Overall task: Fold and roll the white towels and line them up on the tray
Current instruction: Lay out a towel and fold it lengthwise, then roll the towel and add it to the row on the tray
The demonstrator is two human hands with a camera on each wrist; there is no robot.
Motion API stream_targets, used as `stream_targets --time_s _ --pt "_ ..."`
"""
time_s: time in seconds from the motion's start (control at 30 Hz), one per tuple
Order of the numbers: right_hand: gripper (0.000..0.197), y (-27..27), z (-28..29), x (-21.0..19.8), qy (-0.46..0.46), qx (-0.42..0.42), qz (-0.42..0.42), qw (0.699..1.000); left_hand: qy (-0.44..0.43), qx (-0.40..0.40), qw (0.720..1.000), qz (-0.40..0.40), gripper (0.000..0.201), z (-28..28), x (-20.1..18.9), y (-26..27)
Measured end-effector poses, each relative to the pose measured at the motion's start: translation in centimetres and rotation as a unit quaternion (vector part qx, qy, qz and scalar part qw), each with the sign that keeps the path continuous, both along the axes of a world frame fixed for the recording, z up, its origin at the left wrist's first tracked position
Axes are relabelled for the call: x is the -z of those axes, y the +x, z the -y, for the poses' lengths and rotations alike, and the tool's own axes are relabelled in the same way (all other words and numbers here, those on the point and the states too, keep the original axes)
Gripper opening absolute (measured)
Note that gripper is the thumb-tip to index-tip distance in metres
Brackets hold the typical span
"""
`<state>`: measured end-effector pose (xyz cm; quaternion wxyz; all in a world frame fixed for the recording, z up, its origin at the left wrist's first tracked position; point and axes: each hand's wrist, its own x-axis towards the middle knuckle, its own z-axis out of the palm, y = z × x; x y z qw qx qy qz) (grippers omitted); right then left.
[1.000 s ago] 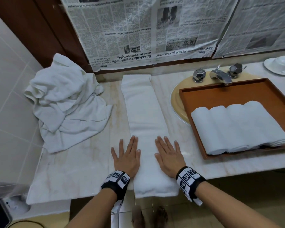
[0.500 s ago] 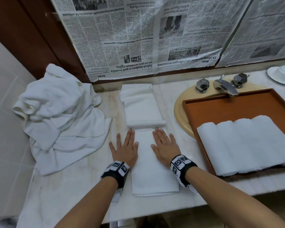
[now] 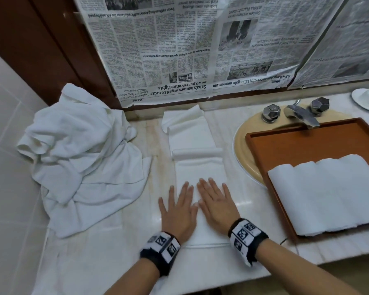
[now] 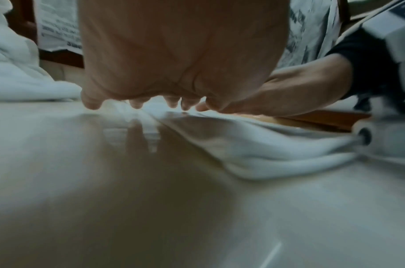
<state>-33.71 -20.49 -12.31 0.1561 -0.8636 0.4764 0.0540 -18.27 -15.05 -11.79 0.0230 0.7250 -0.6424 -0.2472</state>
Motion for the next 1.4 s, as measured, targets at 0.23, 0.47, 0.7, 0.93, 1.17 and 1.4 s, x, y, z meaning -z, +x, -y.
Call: stream_targets --time_s 0.23,0.47,0.7,0.93,1.17,1.4 --pt "0.065 -2.0 -0.2 0.7 0.023 0.025 -0.017 0.999 0.004 0.002 0.999 0.036 0.058 -1.7 1.1 -0.9" --pt "0.078 -5.1 -1.2 -0.3 0.02 0.092 -0.013 0.995 0.031 -0.058 0.997 0.034 0.072 -4.1 0.6 -2.2" --pt "0.056 -4.4 -7.7 0.8 0.022 -0.004 0.01 1.0 0.011 -0.08 0.996 0.039 0.06 -7.0 1.0 -5.0" --pt "0.058 -9.3 -6.3 1.3 -0.003 0.009 0.013 1.0 -0.001 -0.119 0.993 0.024 0.054 -7.7 0.9 -3.7" --pt "0.041 -10.5 -8.4 0.3 -0.074 0.022 0.161 0.984 -0.097 -0.064 0.993 -0.033 0.071 -9.1 0.5 -2.4" --pt "0.024 -8.6 -8.7 0.8 -0.121 -0.06 0.148 0.98 -0.169 0.061 0.982 -0.059 0.046 -9.6 1.2 -1.9"
